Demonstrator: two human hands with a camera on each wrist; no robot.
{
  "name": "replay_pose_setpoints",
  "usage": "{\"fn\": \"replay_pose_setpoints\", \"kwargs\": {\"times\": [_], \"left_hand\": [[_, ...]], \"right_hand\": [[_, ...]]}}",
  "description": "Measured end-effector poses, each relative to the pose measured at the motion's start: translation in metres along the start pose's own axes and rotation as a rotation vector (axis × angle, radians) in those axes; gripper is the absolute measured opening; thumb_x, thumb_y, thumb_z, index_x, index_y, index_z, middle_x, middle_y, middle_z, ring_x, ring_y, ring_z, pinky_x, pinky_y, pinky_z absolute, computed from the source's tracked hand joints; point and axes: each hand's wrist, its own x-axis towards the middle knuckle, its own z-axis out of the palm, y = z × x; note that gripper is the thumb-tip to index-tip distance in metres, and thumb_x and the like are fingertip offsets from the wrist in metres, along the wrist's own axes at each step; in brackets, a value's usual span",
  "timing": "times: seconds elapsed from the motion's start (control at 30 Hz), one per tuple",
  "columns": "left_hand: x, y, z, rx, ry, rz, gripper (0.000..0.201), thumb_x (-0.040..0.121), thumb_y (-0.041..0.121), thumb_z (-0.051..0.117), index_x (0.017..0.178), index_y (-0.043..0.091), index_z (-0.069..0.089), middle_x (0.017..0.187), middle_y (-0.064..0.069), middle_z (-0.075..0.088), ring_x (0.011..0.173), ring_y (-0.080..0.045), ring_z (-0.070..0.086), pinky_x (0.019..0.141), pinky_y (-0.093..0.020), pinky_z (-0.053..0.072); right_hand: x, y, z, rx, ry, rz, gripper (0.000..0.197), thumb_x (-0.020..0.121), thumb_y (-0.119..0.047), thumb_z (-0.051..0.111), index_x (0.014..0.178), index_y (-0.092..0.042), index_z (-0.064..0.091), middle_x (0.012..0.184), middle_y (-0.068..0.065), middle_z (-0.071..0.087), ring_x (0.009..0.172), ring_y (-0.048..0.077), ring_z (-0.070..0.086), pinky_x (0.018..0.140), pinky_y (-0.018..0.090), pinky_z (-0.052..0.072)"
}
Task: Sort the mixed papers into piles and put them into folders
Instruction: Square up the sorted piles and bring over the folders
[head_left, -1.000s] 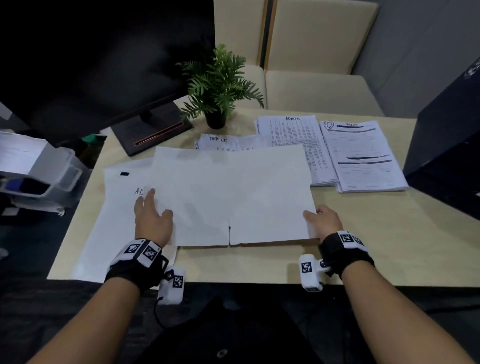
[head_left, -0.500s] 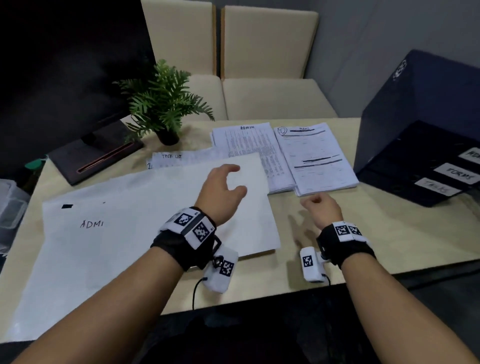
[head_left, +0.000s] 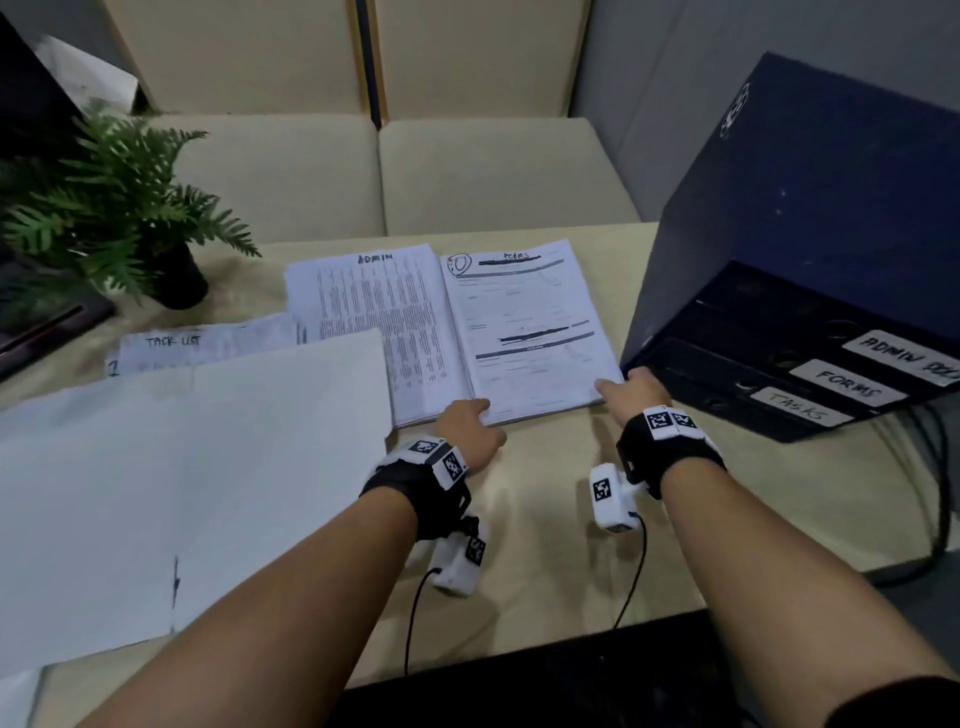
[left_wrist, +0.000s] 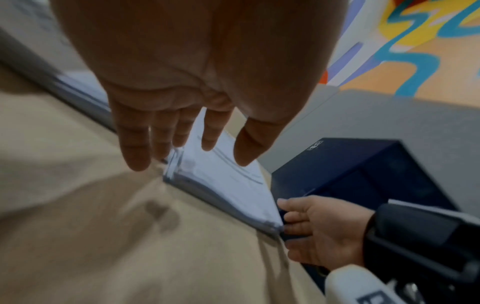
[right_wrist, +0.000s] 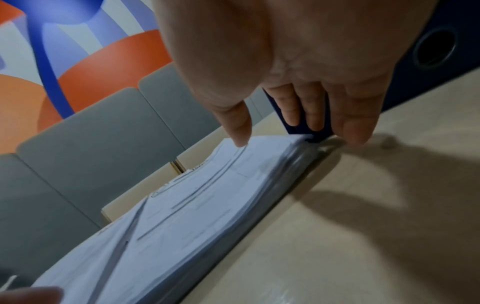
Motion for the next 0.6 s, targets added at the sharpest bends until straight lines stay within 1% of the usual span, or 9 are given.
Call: {"fn": "replay_pose_setpoints", "kwargs": {"times": [0.07,0.13,0.23,0.33,0.43,0.47,0.53,0.57,0.6], "left_hand": [[0.011,0.003,0.011,0.026,-0.014,-0.025,0.054,0.086,0.023,0.057,0.134,0.002,0.045,0.138,-0.016,0.048,0.123,-0.034,0.049,0.099,-0.04,0.041],[0.019,0.005,0.02,0.083,-0.036,-0.041,0.046,0.086,0.024,0.055,0.123,-0.001,0.046,0.129,-0.018,0.047,0.117,-0.038,0.049,0.095,-0.042,0.042],[0.027,0.005,0.029,0.138,-0.033,-0.061,0.049,0.083,0.024,0.055,0.124,0.0,0.045,0.132,-0.019,0.044,0.118,-0.039,0.045,0.098,-0.045,0.041],[0.032,0.001,0.032,0.159,-0.018,-0.063,0.05,0.081,0.021,0.056,0.124,-0.002,0.046,0.136,-0.019,0.043,0.123,-0.039,0.041,0.103,-0.045,0.038],[0.033,-0.003,0.032,0.159,-0.015,-0.064,0.047,0.081,0.019,0.055,0.123,0.0,0.048,0.141,-0.017,0.04,0.129,-0.035,0.038,0.108,-0.04,0.034],[0.032,-0.003,0.032,0.152,-0.013,-0.063,0.045,0.081,0.019,0.055,0.122,0.001,0.049,0.142,-0.016,0.039,0.13,-0.034,0.037,0.108,-0.039,0.034],[0.03,-0.005,0.032,0.135,-0.011,-0.056,0.045,0.081,0.018,0.055,0.122,0.001,0.049,0.144,-0.016,0.038,0.133,-0.032,0.036,0.108,-0.037,0.033],[0.029,-0.005,0.032,0.121,-0.007,-0.052,0.045,0.082,0.018,0.055,0.123,0.0,0.049,0.145,-0.016,0.037,0.135,-0.031,0.034,0.109,-0.037,0.031],[0.028,-0.005,0.032,0.104,-0.004,-0.048,0.046,0.083,0.018,0.055,0.124,-0.001,0.048,0.146,-0.016,0.037,0.136,-0.029,0.033,0.11,-0.037,0.031]], "right_hand": [[0.012,0.002,0.006,0.003,-0.037,0.022,0.06,0.09,-0.039,0.06,0.133,0.0,0.046,0.134,0.02,0.052,0.12,0.038,0.052,0.097,0.04,0.044],[0.018,0.002,0.013,-0.017,-0.026,0.04,0.06,0.089,-0.041,0.056,0.131,0.0,0.047,0.133,0.021,0.053,0.12,0.04,0.05,0.099,0.042,0.043],[0.024,0.002,0.024,0.016,0.025,0.047,0.058,0.091,-0.039,0.055,0.13,0.003,0.047,0.134,0.023,0.051,0.122,0.041,0.046,0.101,0.043,0.041],[0.028,0.004,0.029,0.109,0.005,0.06,0.053,0.09,-0.038,0.055,0.126,0.001,0.052,0.128,0.021,0.057,0.117,0.039,0.052,0.098,0.042,0.044],[0.03,0.005,0.021,0.333,-0.085,0.096,0.038,0.088,-0.028,0.059,0.116,-0.002,0.06,0.106,0.012,0.063,0.093,0.032,0.059,0.078,0.034,0.048],[0.028,0.003,0.017,0.465,-0.123,0.115,0.033,0.088,-0.02,0.06,0.116,-0.002,0.06,0.1,0.011,0.063,0.088,0.03,0.059,0.071,0.034,0.048],[0.018,-0.001,0.009,0.751,-0.205,0.153,0.027,0.089,-0.003,0.057,0.115,-0.005,0.058,0.094,0.01,0.063,0.084,0.029,0.061,0.06,0.035,0.052],[0.01,-0.004,0.005,0.814,-0.213,0.119,0.025,0.089,0.002,0.054,0.112,-0.007,0.057,0.092,0.009,0.063,0.083,0.028,0.062,0.055,0.034,0.054],[0.002,-0.006,0.0,0.799,-0.183,0.051,0.023,0.089,0.004,0.052,0.108,-0.008,0.057,0.09,0.008,0.063,0.08,0.026,0.061,0.05,0.028,0.053]]}}
